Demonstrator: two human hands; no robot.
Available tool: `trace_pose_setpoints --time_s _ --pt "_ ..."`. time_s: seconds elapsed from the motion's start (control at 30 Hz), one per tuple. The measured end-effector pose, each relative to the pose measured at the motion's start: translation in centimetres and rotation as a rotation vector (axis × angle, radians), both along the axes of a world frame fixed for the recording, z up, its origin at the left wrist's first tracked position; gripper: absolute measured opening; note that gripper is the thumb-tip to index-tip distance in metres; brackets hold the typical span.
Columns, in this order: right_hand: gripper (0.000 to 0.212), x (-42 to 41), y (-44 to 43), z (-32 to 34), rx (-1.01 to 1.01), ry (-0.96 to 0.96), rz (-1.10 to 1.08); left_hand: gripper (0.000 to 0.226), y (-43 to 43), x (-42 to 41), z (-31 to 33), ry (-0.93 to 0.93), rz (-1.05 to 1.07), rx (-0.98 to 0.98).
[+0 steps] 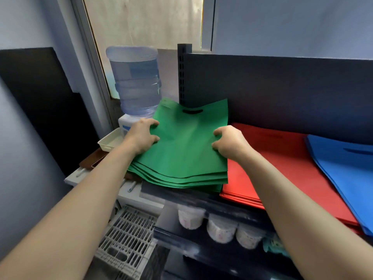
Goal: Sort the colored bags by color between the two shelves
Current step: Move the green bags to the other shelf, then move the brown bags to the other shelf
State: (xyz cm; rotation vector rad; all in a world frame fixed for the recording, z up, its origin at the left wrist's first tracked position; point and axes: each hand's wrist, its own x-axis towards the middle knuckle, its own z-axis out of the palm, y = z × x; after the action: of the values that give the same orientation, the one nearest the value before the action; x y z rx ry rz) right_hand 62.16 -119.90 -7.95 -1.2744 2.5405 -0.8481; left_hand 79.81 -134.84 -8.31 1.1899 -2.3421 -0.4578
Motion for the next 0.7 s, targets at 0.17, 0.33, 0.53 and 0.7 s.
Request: trace_pose_setpoints --time_s 0.17,0.33,0.53,0.7 --pt "0.036 0.3 -0.2 -1.0 0.038 0.000 -0.044 0.047 -1.3 0.7 -2.0 0.026 0.022 0.109" --pt "0.030 0.7 0.4 -1.7 0.131 0.119 -0.100 0.049 -1.4 0.4 -2.1 -0.109 0.042 0.102" --pt "0.023 0.1 3.5 0.0 0.037 0.274 -0.123 0.043 1.6 -2.7 -0.6 -0.093 -0.079 -0.058" --pt "0.031 -1.0 9.9 1.8 -0.031 0.350 -0.216 0.033 9.9 -7.8 2.7 0.119 -0.411 -0.147"
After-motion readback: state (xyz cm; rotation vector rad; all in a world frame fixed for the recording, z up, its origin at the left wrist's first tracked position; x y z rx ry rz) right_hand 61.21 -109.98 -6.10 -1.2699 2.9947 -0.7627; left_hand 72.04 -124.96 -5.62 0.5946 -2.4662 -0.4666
